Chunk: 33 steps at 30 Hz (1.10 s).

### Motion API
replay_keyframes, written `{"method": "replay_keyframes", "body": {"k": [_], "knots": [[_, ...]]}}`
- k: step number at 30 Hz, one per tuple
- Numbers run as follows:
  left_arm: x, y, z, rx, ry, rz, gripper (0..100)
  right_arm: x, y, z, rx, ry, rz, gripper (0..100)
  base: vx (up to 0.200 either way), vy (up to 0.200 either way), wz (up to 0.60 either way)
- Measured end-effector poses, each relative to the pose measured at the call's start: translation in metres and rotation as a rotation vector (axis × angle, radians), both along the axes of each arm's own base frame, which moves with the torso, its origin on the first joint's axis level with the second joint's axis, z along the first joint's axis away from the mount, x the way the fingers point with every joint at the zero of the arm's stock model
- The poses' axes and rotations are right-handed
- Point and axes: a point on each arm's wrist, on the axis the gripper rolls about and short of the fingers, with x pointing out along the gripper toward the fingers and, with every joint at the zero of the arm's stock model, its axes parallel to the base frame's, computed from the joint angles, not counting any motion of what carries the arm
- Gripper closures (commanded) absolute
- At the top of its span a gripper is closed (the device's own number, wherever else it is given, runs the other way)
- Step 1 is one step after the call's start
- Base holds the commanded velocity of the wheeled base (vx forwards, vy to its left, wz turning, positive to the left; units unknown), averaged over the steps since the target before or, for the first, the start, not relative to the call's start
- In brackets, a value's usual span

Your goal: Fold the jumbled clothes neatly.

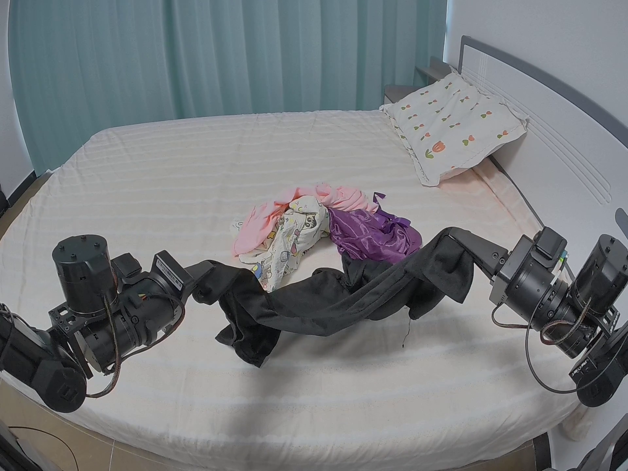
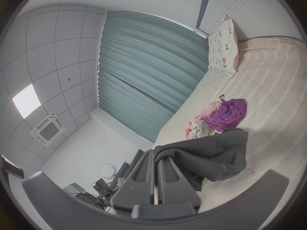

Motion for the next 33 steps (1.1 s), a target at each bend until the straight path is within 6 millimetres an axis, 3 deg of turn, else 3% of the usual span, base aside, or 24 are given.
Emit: {"method": "replay_keyframes", "body": {"k": [33], "knots": [[-0.007,0.003,0.008,-0.032,-0.02,0.002,100,-0.002,-0.001,0.002,0.004,-0.008,-0.006,100,0.0,0.194,0.0]]}}
